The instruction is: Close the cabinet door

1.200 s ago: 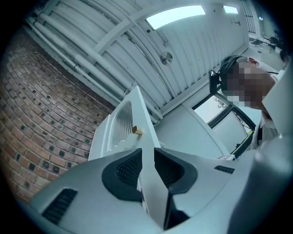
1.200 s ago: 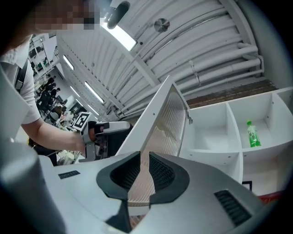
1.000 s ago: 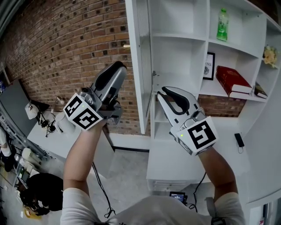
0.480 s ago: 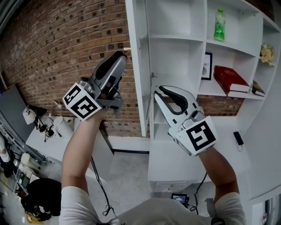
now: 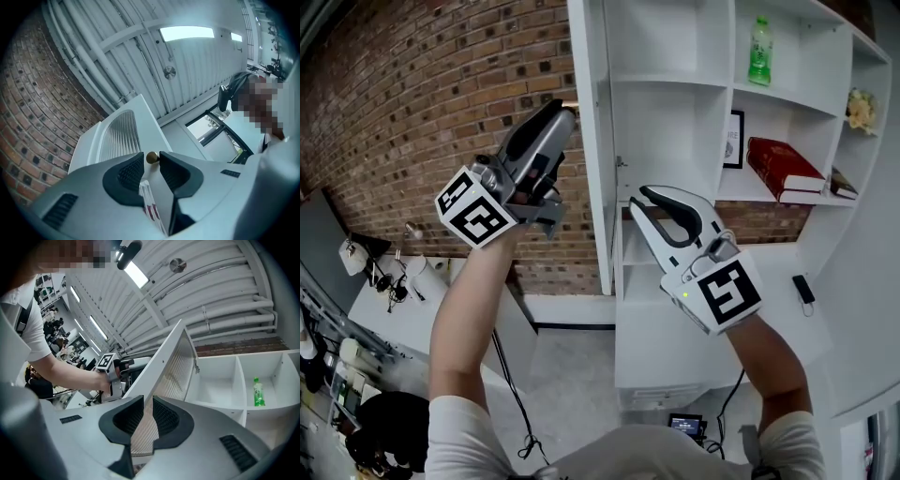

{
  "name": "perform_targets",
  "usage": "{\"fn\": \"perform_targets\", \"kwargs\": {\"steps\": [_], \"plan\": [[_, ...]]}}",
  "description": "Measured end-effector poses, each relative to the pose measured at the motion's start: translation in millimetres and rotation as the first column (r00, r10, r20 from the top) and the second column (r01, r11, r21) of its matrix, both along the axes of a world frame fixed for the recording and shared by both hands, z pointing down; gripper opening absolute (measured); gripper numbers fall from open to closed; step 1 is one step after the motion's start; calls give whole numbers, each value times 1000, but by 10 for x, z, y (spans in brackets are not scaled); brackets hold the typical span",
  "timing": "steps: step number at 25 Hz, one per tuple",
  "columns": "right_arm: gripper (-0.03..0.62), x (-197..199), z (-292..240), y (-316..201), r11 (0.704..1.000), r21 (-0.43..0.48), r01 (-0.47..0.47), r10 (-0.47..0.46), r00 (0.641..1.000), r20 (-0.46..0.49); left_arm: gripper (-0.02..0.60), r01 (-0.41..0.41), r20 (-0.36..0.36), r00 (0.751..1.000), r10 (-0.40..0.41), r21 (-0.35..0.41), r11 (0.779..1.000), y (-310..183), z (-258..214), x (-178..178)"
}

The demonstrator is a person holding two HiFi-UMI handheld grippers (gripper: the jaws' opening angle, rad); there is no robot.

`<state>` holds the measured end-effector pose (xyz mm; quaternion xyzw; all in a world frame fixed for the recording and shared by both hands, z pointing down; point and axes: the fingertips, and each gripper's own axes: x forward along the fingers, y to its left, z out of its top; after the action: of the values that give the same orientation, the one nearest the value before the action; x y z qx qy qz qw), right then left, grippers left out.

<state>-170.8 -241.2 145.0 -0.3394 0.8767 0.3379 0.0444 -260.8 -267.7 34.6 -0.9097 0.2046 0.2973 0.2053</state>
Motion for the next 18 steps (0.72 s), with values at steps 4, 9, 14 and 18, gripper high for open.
{"fn": "perform_targets", "kwargs": {"steps": [4, 9, 14, 18], "plan": [[63, 0, -9, -15, 1000, -2, -17, 17, 1000, -3, 97, -34, 1, 999, 34, 4, 999, -8, -21, 28], [63, -91, -30, 7, 999, -22, -31, 30, 999, -15, 97, -58, 6, 998, 58, 3, 998, -13, -44, 42], [63, -142, -29, 6, 1000, -14, -28, 28, 999, -19, 95, -102, 10, 995, 102, -3, 995, -11, -75, 97], [63, -171, -12, -4, 999, -34, -34, 33, 999, -20, 94, -151, -5, 989, 151, -18, 988, -25, -79, 129]]}}
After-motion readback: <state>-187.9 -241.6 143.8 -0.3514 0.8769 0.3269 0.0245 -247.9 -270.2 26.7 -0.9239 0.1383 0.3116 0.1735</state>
